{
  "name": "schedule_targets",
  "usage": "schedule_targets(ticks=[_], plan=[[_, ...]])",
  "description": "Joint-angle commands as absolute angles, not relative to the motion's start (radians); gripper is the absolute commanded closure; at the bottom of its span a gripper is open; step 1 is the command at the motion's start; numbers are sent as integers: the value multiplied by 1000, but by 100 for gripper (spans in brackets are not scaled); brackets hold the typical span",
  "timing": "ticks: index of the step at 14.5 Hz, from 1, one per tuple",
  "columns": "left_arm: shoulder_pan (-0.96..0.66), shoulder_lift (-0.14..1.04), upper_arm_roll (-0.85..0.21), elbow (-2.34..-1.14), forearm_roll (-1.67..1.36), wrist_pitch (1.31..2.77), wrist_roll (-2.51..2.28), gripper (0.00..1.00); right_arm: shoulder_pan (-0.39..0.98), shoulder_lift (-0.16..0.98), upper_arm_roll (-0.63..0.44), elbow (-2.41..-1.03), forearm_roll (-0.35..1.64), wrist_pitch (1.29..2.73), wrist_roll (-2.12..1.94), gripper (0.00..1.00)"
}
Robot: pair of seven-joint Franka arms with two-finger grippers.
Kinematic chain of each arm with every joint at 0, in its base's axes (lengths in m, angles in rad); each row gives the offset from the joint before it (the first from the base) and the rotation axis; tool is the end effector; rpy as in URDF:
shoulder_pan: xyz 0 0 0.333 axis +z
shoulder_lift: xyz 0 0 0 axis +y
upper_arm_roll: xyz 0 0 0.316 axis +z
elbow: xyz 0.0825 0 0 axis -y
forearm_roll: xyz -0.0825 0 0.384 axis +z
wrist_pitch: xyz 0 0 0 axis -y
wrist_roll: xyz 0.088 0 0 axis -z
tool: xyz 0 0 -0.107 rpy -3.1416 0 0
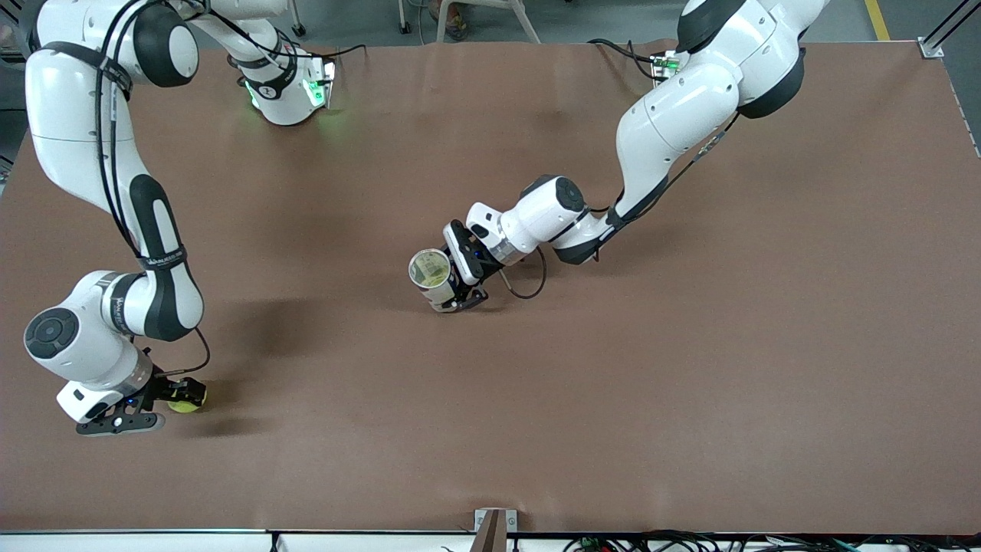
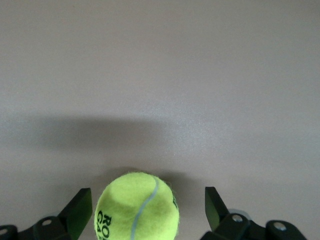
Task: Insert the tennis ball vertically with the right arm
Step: 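Carry the second ball over the can and drop it in with the right gripper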
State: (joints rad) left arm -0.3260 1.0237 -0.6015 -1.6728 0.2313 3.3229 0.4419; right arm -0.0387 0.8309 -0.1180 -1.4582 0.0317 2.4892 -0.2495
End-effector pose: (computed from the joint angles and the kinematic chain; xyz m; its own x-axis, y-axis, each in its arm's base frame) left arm 0.4816 -0.5258 0.1771 0.2755 -0.5826 0.7646 -0.9249 -0.3775 0.0456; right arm 0.7339 -0.0983 0.2102 0.9755 0.1247 0.1814 0.1056 -0.9882 0.1113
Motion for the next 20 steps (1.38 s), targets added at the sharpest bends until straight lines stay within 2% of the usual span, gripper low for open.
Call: schedule_targets(ticks=[1, 2, 4, 5, 6, 7, 10, 12, 14, 17, 20], plan=[[-339, 1022, -594, -1657, 216, 3326, 443, 24, -54, 821, -100, -1485, 26, 2494, -256, 12], [-337, 1022, -594, -1657, 218, 3326, 443, 24, -54, 819, -100, -1485, 26, 2493, -256, 21], [-336, 1022, -594, -1657, 219, 3326, 443, 24, -54, 821, -100, -1485, 26, 2493, -261, 56], [-336, 1022, -594, -1657, 219, 3326, 443, 24, -54, 819, -100, -1485, 26, 2493, -273, 69], [-336, 1022, -594, -1657, 218, 3326, 443, 24, -54, 818, -100, -1482, 26, 2488, -290, 77], [-336, 1022, -594, -1657, 218, 3326, 443, 24, -51, 812, -98, -1480, 26, 2464, -291, 79], [-337, 1022, -594, -1657, 221, 3326, 443, 24, -51, 752, -52, -1416, 55, 2265, -291, 80], [-337, 1022, -594, -1657, 221, 3326, 443, 24, -37, 691, -22, -1379, 106, 2147, -281, 85], [-339, 1022, -594, -1657, 219, 3326, 443, 23, -15, 606, 21, -1365, 176, 2053, -194, 85], [-339, 1022, -594, -1655, 219, 3326, 445, 23, 89, 523, 35, -1364, 192, 1877, 93, 89], [-337, 1022, -594, -1655, 222, 3326, 445, 23, 210, 488, 32, -1368, 362, 1781, 407, 90]])
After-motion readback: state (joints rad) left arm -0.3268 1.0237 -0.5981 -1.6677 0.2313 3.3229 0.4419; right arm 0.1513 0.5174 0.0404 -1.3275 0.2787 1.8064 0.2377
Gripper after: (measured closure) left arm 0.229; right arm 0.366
